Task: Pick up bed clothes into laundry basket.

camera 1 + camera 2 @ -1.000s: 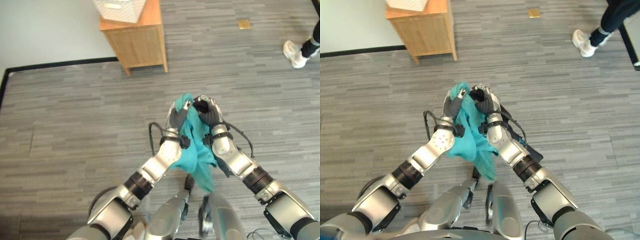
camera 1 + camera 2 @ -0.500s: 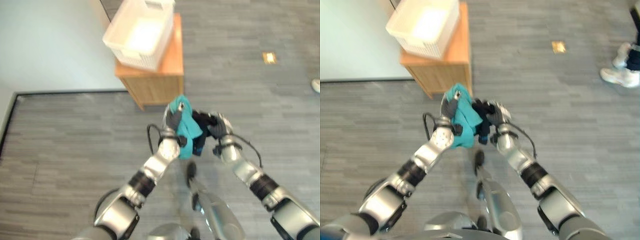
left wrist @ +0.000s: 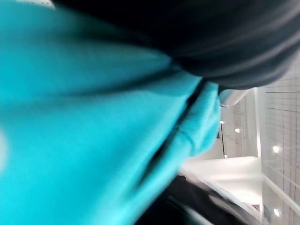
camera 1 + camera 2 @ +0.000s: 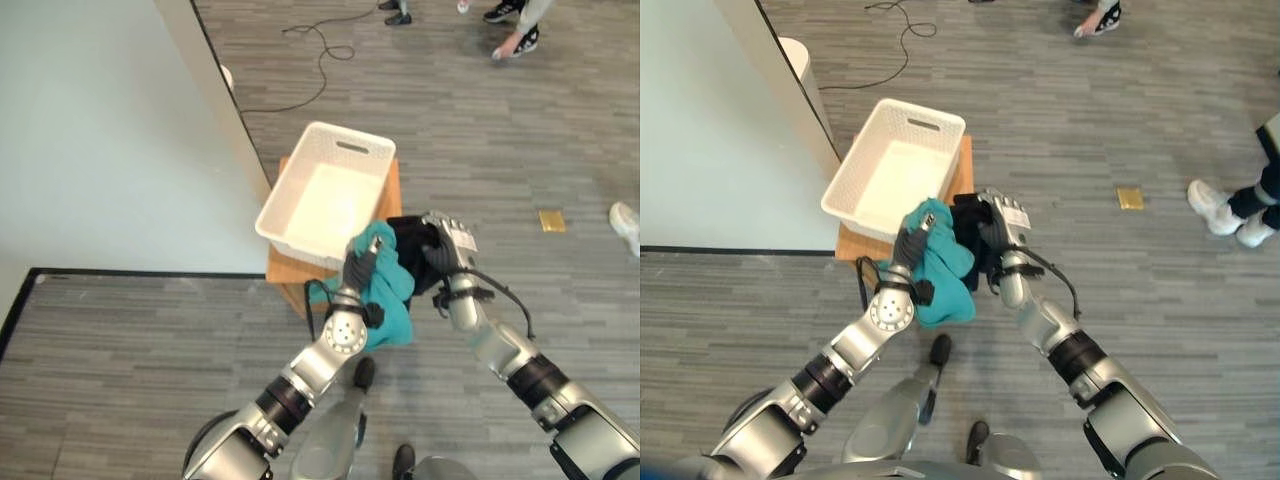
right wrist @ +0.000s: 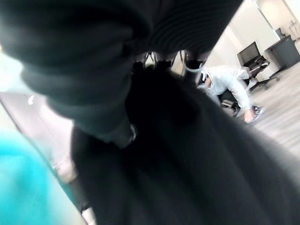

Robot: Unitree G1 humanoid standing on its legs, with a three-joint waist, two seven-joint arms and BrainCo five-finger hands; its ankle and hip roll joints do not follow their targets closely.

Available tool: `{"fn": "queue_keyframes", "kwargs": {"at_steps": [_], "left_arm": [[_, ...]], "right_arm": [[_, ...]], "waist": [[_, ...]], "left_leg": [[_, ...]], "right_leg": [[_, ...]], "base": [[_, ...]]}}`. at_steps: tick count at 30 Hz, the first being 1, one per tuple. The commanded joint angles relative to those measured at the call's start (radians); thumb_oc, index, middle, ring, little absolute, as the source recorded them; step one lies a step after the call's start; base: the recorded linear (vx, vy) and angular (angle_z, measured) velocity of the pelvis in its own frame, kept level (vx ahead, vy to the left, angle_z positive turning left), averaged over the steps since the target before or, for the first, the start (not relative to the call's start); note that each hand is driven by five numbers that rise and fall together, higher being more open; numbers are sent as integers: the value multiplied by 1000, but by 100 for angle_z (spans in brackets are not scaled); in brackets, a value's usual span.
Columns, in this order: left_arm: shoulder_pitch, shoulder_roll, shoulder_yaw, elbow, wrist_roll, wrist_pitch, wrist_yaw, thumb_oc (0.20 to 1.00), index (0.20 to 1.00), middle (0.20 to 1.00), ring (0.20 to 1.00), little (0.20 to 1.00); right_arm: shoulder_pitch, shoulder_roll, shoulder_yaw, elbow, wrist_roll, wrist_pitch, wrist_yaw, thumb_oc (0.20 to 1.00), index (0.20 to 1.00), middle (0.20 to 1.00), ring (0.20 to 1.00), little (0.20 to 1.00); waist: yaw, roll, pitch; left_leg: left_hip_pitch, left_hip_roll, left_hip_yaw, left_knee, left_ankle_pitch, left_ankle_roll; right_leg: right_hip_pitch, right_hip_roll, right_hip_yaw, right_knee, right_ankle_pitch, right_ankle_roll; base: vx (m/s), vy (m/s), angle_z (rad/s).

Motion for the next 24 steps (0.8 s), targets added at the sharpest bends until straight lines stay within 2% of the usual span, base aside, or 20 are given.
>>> {"fn": "queue_keyframes", "kwargs": {"at_steps": [1,2,3,4,5,6,9,10,11,18,24], "left_arm": [[-75,-2,32,35,0,-77,17,200,200,200,200,200],[-78,6,14,55,5,-77,3,200,200,200,200,200],[-80,3,16,56,5,-77,3,200,200,200,200,200],[-79,8,8,62,6,-82,-7,200,200,200,200,200],[-69,25,-7,54,3,-90,-22,200,200,200,200,200],[-69,23,-1,54,2,-89,-22,200,200,200,200,200],[-52,32,-7,47,-9,-102,-39,200,200,200,200,200],[-52,31,-4,47,-9,-102,-40,200,200,200,200,200],[-42,26,-12,49,-27,-113,-48,200,200,200,200,200],[-21,21,-9,48,-50,-127,-48,200,200,200,200,200],[-37,8,0,57,-63,-123,-42,200,200,200,200,200]], "right_arm": [[-46,14,-216,-134,166,-115,-111,200,200,200,200,200],[-117,-95,-218,-108,275,-172,-100,200,200,200,200,200],[-125,-98,-211,-101,279,-176,-100,200,200,200,200,200],[-162,-147,-192,-63,314,-186,-92,200,200,200,200,200],[-251,-234,-118,10,357,-189,-61,200,200,200,200,200],[-270,-235,-100,21,361,-193,-61,200,200,200,200,200],[-460,-305,79,154,402,-193,-20,200,200,200,200,200],[-467,-304,86,157,403,-193,-20,200,200,200,200,200],[-558,-335,172,205,414,-191,12,200,200,200,200,200],[-691,-330,302,277,393,-180,40,200,200,200,200,200],[-628,-309,249,167,367,-174,36,200,200,200,200,200]], "waist": [[23,-78,-47],[24,-91,-70],[23,-89,-68],[25,-94,-73],[40,-105,-80],[37,-101,-79],[51,-118,-86],[49,-116,-85],[59,-133,-90],[76,-141,-85],[75,-137,-78]], "left_leg": [[226,106,12,-37,-143,-9],[237,107,15,-37,-151,-15],[238,107,15,-37,-152,-15],[240,104,15,-37,-156,-17],[240,103,20,-37,-156,-22],[240,103,21,-37,-157,-22],[239,107,31,-37,-160,-29],[239,107,31,-37,-160,-29],[237,111,26,-37,-162,-35],[228,111,14,-37,-159,-42],[224,111,1,-37,-158,-41]], "right_leg": [[64,-14,-39,-292,233,18],[85,-21,-50,-310,234,23],[87,-21,-51,-312,235,23],[95,-24,-55,-322,238,28],[100,-27,-59,-333,243,36],[100,-27,-58,-334,244,36],[106,-32,-64,-349,253,43],[106,-32,-64,-349,253,43],[113,-33,-69,-361,256,46],[116,-39,-87,-363,258,52],[117,-41,-98,-357,252,51]], "base": [[164,0,68],[88,-14,13],[115,-16,-19],[62,6,-19],[61,6,9],[37,11,21],[24,1,18],[34,-28,12],[22,-27,8],[3,-14,23],[-3,-10,0]]}}
